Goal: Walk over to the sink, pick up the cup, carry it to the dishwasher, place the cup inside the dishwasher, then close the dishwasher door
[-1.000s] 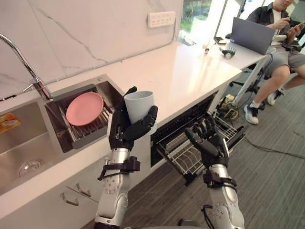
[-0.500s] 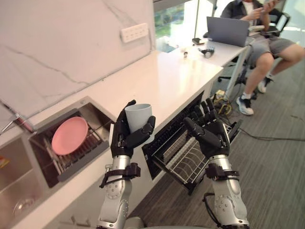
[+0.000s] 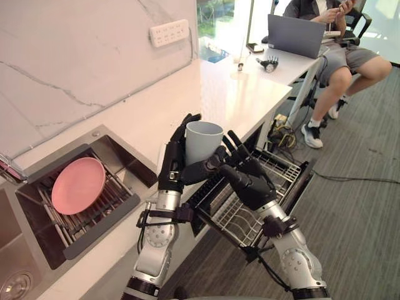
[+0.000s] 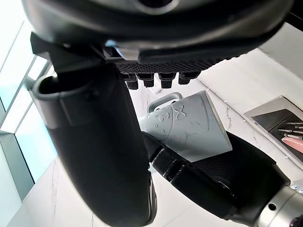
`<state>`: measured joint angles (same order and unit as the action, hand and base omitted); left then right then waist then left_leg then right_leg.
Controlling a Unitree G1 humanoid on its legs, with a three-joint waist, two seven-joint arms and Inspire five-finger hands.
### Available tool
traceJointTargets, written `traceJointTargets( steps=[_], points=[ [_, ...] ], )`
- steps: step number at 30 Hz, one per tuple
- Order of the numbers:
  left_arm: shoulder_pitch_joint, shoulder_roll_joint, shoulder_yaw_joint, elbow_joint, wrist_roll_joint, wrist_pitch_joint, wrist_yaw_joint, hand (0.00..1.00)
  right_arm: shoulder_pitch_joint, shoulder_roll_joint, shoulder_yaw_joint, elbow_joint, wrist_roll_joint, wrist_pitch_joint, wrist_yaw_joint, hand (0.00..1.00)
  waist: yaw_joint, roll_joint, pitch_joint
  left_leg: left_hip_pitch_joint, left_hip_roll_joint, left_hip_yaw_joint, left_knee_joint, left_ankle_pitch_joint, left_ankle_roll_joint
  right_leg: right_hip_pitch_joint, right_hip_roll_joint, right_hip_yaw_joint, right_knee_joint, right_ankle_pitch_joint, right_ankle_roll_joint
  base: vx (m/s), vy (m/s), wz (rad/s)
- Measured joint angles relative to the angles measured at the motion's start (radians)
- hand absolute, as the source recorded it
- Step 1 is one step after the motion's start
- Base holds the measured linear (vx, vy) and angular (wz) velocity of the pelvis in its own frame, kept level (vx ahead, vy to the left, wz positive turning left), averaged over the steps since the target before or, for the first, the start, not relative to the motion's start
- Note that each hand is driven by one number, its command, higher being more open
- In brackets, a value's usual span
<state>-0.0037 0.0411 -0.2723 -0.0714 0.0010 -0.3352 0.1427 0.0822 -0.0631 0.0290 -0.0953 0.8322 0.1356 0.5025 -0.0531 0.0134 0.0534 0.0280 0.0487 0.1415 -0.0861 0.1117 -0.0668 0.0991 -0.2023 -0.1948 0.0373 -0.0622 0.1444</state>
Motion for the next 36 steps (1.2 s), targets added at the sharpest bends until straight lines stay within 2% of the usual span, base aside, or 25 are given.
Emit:
traceJointTargets(
  steps=[15, 36],
  points=[
    [-0.056, 0.056, -0.014, 0.000, 0.102, 0.001, 0.005, 0.00, -0.088, -0.062, 0.031, 0.035, 0.011, 0.015, -0.155, 1.00, -0.014, 0.000, -0.009, -0.036, 0.005, -0.012, -0.002, 0.038, 0.007, -0.024, 0.010, -0.011, -0.026, 0.041, -0.005, -0.07, 0.006, 0.01],
    [-0.076, 0.100, -0.057, 0.003, 0.181, 0.003, 0.001, 0.00, -0.157, -0.129, 0.037, 0.050, 0.088, 0.045, -0.196, 1.00, -0.012, -0.012, -0.016, -0.057, 0.006, -0.024, -0.007, 0.060, 0.011, -0.034, 0.014, -0.021, -0.045, 0.062, -0.006, -0.03, 0.002, 0.01]
  ],
)
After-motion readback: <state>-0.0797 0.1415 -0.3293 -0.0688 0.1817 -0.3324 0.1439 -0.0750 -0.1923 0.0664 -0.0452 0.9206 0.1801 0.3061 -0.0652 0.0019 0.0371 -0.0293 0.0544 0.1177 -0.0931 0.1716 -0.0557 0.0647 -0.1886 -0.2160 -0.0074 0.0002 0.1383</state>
